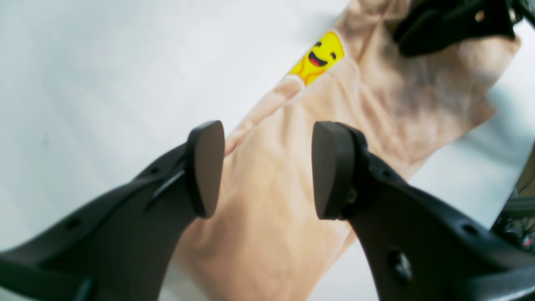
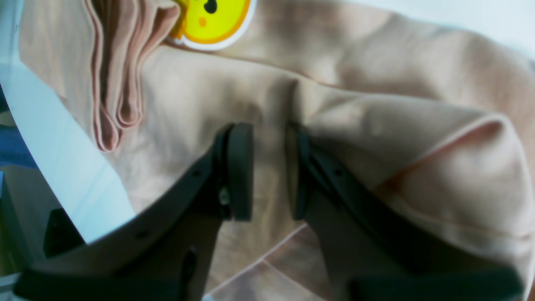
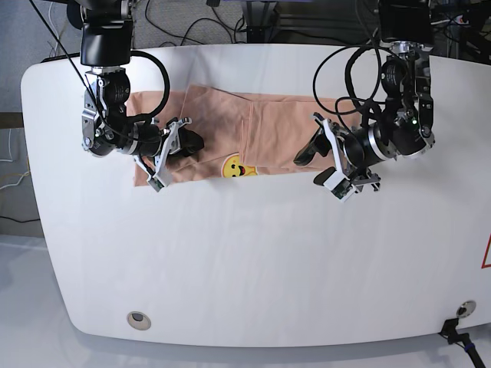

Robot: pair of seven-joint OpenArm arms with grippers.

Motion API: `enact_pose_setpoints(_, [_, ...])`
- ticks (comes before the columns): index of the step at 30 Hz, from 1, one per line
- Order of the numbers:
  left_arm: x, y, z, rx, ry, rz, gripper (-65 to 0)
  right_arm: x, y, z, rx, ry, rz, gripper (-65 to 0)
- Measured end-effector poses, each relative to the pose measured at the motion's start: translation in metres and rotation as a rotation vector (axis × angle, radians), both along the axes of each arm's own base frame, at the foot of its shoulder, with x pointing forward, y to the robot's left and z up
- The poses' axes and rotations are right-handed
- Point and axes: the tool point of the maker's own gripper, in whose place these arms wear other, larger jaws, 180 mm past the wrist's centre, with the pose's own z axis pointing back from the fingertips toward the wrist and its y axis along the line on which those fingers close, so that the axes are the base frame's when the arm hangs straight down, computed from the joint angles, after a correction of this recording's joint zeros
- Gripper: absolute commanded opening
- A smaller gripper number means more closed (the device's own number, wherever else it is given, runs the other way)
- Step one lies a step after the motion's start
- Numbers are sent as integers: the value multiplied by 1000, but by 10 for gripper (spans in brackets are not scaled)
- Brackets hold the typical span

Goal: Fold the T-shirt properly

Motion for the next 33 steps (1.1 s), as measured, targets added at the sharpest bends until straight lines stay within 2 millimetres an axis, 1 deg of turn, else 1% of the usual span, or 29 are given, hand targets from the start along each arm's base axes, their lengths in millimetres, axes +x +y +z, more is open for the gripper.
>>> enact_pose_setpoints(2, [-5,6,-10,53,9,3,-341,0,0,0,1,0,-1,-519])
enact_pose_setpoints(6, [-6,16,-21,123,10,24,-341,0,0,0,1,0,0,-519])
enact_pose_setpoints(9, [-17,24,-42,185,59,28,-343,0,0,0,0,0,0,-519])
enact_pose_setpoints(11, [-22,22,-53,218,86,5,-343,0,0,0,0,0,0,-519])
enact_pose_setpoints(13, [-23,18,-58,219,95,-7,-343,0,0,0,0,0,0,-519])
enact_pose_setpoints(18, [-30,33,-81,298,151,3,-343,0,0,0,1,-1,0,-519])
enact_pose_setpoints(21, [-28,35,-88,306,150,10,-343,0,0,0,1,-1,0,-519])
enact_pose_setpoints(27, [-23,34,-97,240,156,27,-343,0,0,0,0,-1,0,-519])
enact_pose_setpoints(33, [-23,34,-97,236,155,28,-343,0,0,0,0,-1,0,-519])
